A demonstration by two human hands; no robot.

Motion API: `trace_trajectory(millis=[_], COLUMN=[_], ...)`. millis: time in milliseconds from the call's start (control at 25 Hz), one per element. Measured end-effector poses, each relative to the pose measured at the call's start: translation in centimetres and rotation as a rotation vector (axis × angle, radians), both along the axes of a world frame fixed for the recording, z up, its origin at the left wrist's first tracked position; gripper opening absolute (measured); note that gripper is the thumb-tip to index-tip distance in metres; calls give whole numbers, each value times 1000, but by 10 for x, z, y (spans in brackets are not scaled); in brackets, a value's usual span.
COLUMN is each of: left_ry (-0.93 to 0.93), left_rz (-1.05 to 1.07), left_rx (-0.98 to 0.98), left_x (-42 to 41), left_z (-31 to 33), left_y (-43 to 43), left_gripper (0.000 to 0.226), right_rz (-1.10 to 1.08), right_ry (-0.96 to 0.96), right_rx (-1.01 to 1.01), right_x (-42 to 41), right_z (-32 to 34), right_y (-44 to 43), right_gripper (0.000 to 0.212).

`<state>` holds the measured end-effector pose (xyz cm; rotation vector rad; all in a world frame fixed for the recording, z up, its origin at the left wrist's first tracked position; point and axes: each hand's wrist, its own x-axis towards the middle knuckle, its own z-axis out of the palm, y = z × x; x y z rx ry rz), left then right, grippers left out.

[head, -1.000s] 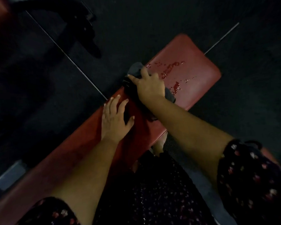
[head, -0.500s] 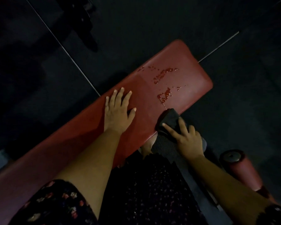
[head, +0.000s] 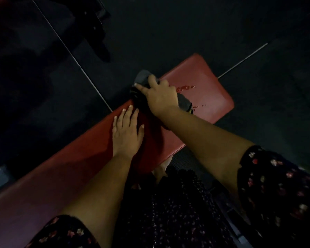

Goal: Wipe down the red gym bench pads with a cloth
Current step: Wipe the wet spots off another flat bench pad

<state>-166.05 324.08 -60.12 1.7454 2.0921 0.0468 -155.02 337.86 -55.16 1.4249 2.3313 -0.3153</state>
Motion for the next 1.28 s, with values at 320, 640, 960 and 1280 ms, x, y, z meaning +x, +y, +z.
trace_trajectory(millis=[320, 640, 960, 1280], left_ry=[19, 35, 135, 66], left_rz=[-17, -119, -171, -108], left_rx=[53, -94, 58, 213], left_x=[18, 42, 42, 52], left_z=[11, -4, -22, -17], left_y=[22, 33, 24, 28], left_gripper=[71, 80, 75, 70], right_rz=[-227, -250, -49, -229], right_ry=[103, -44, 40, 101], right_rx=[-4, 11, -23, -44], right_x=[95, 166, 89, 70], right_z=[-5, -9, 2, -3], right_y=[-88, -152, -20, 40], right_gripper=[76, 96, 58, 66])
